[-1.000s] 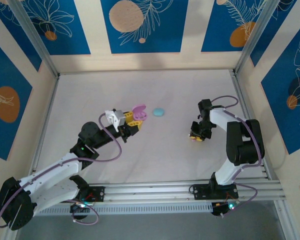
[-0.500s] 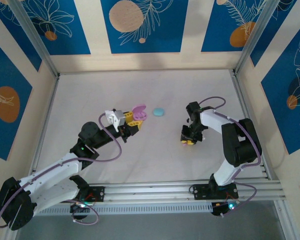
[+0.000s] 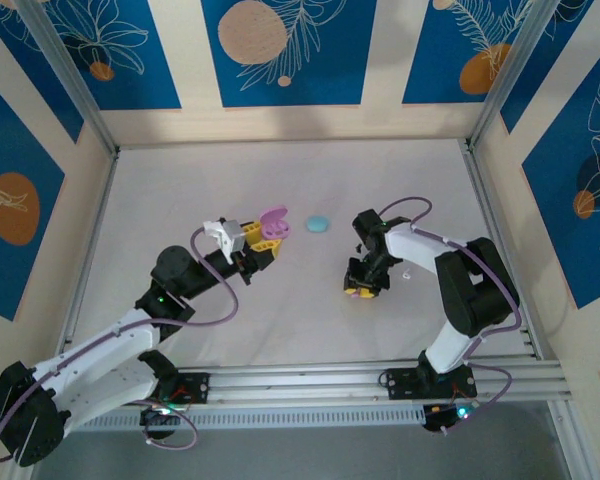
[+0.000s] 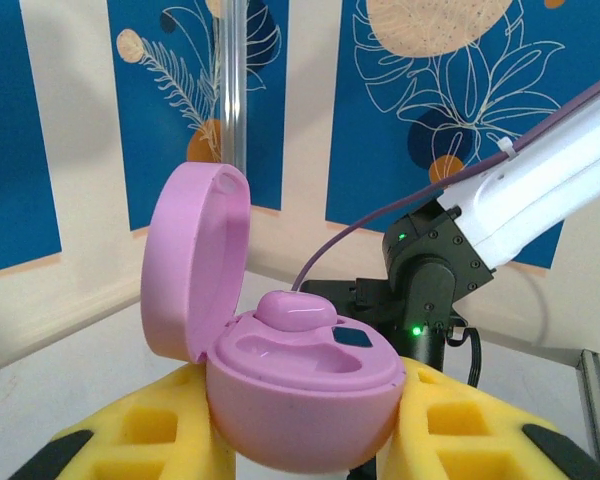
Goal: Insert wireless bluetooth earbuds into charging case
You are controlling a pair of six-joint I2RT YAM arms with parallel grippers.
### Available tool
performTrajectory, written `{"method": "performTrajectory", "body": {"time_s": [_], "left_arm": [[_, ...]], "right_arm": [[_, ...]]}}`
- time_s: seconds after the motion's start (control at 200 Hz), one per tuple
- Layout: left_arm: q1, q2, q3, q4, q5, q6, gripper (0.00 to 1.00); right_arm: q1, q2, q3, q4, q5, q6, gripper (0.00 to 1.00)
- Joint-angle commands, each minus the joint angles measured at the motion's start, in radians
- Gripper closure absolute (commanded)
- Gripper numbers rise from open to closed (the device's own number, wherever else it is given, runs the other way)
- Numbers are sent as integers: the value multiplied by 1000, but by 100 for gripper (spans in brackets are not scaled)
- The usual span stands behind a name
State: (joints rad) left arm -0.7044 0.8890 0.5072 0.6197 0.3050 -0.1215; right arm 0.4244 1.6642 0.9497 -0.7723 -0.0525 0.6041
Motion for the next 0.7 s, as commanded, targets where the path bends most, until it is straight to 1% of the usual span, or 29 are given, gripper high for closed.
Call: {"method": "performTrajectory", "body": {"time_s": [0.0, 0.125, 0.28, 0.395, 0.475, 0.6, 0.695], "left_arm": [[-11, -16, 1, 17, -14, 11, 78], [-11, -15, 4, 22, -10, 7, 78], [-11, -15, 4, 22, -9, 1, 78], [-13, -25, 2, 15, -10, -3, 78], [-12, -30, -1, 16, -15, -4, 78], [-13, -28, 2, 16, -14, -5, 78], [-13, -32, 7, 6, -9, -6, 78]], "right_arm": [[30, -37, -5, -20, -60, 52, 64], [70, -49, -4, -15, -85, 78, 62], [107, -58, 22, -34, -115, 61, 62], [110, -87, 56, -72, -51, 8, 61], [101, -92, 77, -83, 41, -41, 62], [86, -41, 103, -57, 101, -171, 62], [81, 11, 120, -51, 129, -239, 62]]}}
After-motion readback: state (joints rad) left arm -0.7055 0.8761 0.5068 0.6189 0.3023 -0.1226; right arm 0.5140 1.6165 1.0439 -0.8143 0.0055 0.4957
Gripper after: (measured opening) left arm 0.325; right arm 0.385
